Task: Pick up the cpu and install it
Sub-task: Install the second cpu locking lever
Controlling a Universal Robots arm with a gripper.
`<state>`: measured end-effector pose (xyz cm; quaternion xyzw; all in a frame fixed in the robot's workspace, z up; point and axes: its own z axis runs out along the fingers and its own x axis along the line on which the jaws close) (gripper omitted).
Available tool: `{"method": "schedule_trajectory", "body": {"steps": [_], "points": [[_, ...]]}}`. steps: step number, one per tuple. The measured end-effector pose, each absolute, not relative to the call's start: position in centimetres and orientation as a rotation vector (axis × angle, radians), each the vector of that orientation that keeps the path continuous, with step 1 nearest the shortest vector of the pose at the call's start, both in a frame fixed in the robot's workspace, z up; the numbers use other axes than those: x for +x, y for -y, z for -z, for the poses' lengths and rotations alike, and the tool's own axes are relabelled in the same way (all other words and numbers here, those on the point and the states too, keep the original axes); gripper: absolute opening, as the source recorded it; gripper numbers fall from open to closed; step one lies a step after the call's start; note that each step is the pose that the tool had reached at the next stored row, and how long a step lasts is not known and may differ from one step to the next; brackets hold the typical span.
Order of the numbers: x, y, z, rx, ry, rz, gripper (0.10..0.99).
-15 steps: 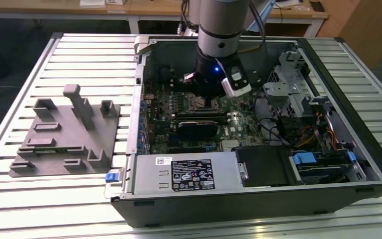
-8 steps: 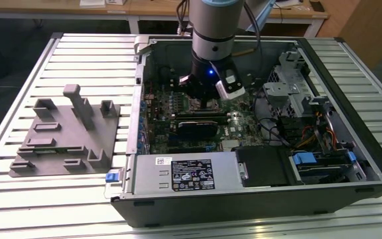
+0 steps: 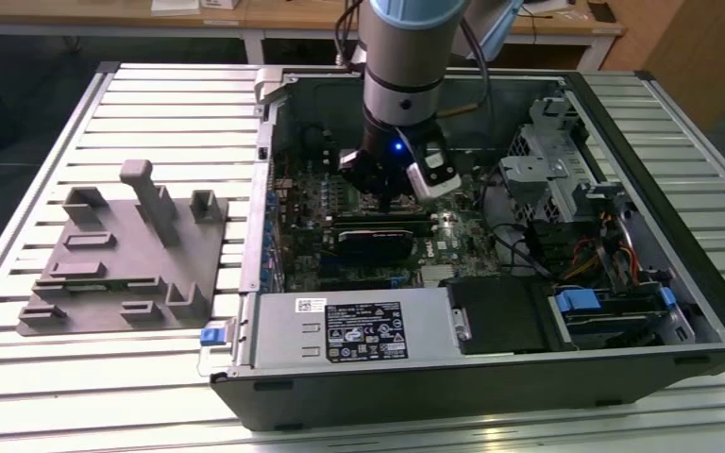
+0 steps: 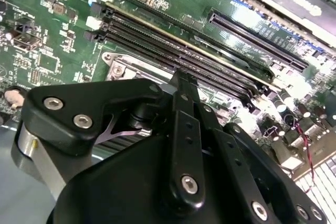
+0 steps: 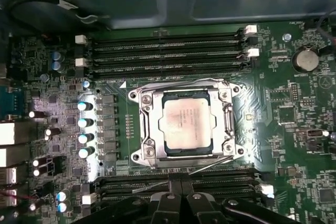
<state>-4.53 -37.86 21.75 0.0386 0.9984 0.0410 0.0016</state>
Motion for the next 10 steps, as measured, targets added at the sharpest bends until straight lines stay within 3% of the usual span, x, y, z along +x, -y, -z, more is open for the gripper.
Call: {"method": "schedule_trajectory", "body": {"steps": [10], "points": [[-4.71,38.01,-21.43,0.123,-3.132,-0.208,0.106]]}}
